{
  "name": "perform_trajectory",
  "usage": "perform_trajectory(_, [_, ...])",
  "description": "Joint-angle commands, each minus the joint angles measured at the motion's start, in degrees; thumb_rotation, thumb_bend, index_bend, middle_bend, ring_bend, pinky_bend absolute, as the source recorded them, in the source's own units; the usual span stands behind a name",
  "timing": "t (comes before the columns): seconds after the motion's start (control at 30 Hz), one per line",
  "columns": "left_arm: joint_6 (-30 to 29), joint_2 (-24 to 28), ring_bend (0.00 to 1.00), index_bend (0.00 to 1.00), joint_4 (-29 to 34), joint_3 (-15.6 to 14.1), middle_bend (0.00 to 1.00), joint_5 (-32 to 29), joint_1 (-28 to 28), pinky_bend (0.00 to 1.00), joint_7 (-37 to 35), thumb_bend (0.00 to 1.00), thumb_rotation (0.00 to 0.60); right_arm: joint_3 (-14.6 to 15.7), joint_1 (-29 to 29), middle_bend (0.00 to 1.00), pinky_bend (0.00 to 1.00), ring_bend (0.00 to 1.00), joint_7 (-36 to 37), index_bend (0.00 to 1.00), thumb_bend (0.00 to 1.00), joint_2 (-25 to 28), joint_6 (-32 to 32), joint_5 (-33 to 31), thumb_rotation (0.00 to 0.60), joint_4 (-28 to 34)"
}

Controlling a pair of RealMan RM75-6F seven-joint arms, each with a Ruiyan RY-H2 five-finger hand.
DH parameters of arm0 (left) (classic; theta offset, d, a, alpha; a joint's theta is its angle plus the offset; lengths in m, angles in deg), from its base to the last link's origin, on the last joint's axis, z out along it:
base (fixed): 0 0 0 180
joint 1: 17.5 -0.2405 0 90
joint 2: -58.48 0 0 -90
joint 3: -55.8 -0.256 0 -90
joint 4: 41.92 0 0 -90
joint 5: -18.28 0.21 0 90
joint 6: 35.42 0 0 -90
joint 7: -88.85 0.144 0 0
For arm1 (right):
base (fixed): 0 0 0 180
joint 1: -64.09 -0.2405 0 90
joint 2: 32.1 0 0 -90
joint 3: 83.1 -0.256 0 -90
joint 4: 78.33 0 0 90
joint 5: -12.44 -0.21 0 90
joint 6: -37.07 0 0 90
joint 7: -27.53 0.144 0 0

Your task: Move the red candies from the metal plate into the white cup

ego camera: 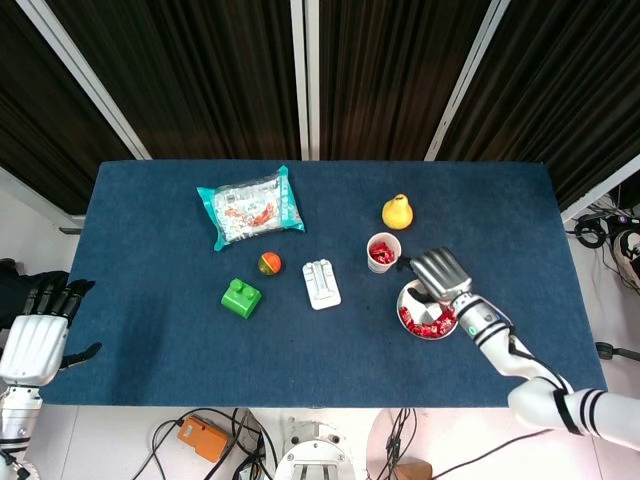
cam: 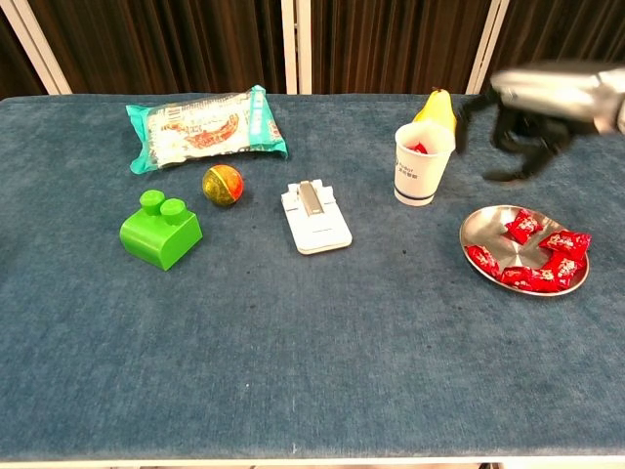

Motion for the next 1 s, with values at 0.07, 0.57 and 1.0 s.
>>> perform_trajectory(0.07, [0.1, -0.1, 0.04, 0.14, 0.3, 0.0, 0.14, 0.2, 0.2, 0.0, 0.2, 0.0, 0.6, 4.2, 2.2, 0.94, 1.0, 1.0, 0.5, 0.48, 0.47, -0.9, -1.1, 3.4, 0.6, -1.1])
perform_trajectory(0.57, [0.0, 0.3, 0.04, 0.14, 1.4, 0.0, 0.14, 0.1, 0.4, 0.0, 1.2, 0.0, 0.6, 4.9, 2.2, 0.94, 1.0, 1.0, 0.9, 0.5, 0.47, -5.5, -3.7, 4.9, 0.6, -6.6])
perform_trajectory(1.0, [-0.1, 0.3, 0.04, 0.14, 1.3, 0.1, 0.14, 0.2, 0.5, 0.0, 1.3, 0.0, 0.6, 2.0, 3.5, 0.94, 1.0, 1.0, 3.3, 0.67, 0.56, -2.8, 0.4, 5.2, 0.6, -4.7])
